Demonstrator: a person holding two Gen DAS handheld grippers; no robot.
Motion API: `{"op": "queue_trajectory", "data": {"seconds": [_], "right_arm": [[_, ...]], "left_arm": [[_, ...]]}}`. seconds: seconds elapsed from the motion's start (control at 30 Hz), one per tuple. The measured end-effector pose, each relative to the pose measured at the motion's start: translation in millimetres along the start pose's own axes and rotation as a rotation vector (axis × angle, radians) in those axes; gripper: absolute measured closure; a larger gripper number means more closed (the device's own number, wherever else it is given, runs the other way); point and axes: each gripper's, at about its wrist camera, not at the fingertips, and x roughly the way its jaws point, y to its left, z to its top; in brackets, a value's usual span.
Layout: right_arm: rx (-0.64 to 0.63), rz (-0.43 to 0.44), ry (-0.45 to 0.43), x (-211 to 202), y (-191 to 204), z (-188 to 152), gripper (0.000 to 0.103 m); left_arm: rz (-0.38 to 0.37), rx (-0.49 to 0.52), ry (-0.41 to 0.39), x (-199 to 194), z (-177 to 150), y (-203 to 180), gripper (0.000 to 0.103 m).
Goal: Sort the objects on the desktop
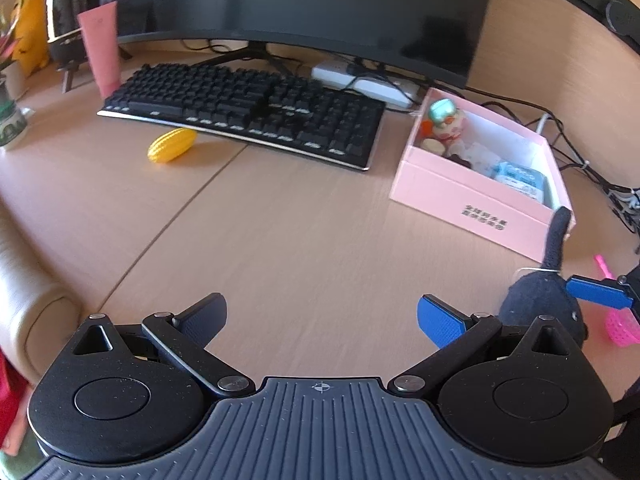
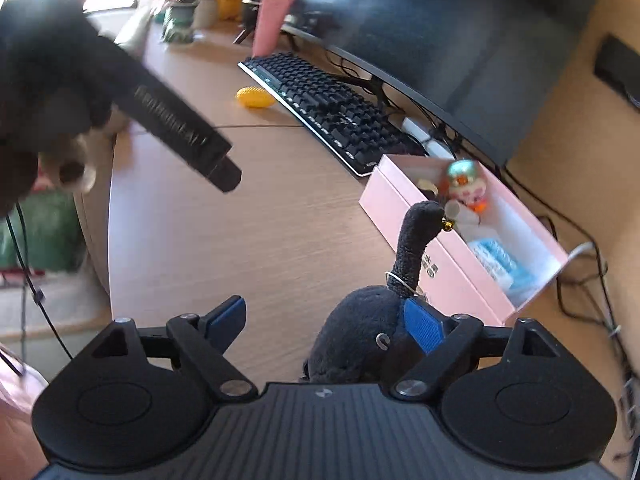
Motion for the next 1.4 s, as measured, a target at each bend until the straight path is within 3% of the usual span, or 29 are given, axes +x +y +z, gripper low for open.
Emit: {"op": "queue_trajectory", "data": {"seconds": [0.5,0.63,0.87,1.03,1.4], "right_arm": [[0.209,0.019,-0.028,-42,-46,-27,0.015],[0.274,-0.059,-0.04,-72,-71,-46,0.0],[0.542,-0.246,0.04,-86,-122,-96,0.0],[0.728,-0.256,0.056,-71,-142,-115,0.0],[0.702,-0.241,0.111,-36,-148,-118,0.0]], "left_arm": [[-0.136,0.115,-0.019,5,11,-62,0.0],[-0.204,0.144,-0.021,3,10,-92,0.0],[-0.281,0.292,0.032,13,-13,-151,0.0],[-0.216,0.373,0.068,23,-24,-163,0.0],[-0.109,0.33,0.112,24,-30,-122,0.0]]}}
